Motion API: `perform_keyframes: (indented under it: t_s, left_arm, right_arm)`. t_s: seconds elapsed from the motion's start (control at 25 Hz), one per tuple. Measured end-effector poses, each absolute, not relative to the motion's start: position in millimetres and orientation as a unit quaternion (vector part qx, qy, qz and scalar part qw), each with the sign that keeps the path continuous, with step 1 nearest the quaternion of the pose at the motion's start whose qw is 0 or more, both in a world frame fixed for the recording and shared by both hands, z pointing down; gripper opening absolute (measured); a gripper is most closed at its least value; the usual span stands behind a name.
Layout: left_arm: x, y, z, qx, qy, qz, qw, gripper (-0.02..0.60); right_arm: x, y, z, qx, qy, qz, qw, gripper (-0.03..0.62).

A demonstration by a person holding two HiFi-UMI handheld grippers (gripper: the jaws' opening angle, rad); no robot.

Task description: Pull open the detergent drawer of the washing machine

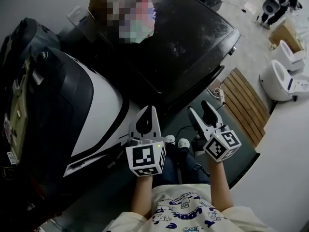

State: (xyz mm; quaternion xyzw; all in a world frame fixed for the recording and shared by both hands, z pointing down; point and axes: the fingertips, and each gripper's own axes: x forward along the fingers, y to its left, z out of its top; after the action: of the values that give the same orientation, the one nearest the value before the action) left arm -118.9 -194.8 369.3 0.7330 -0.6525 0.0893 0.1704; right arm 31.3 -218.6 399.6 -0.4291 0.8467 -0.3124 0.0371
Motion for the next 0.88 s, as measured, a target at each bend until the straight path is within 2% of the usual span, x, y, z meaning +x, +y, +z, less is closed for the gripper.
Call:
perform_keyframes:
  t_s: [0.48, 0.88]
  left_arm:
    - [-99, -201, 406, 0.727, -0.649, 0.115, 0.194, 0.014]
    - [-88, -202, 439, 0.730, -0.636, 0.135, 0.209, 0.014]
  right_arm:
    - [33, -237, 442, -0.377, 0.804, -0.439, 0.138, 0.282]
    - [26, -246, 488, -0.340, 0.770, -0.508, 0.185, 0.279]
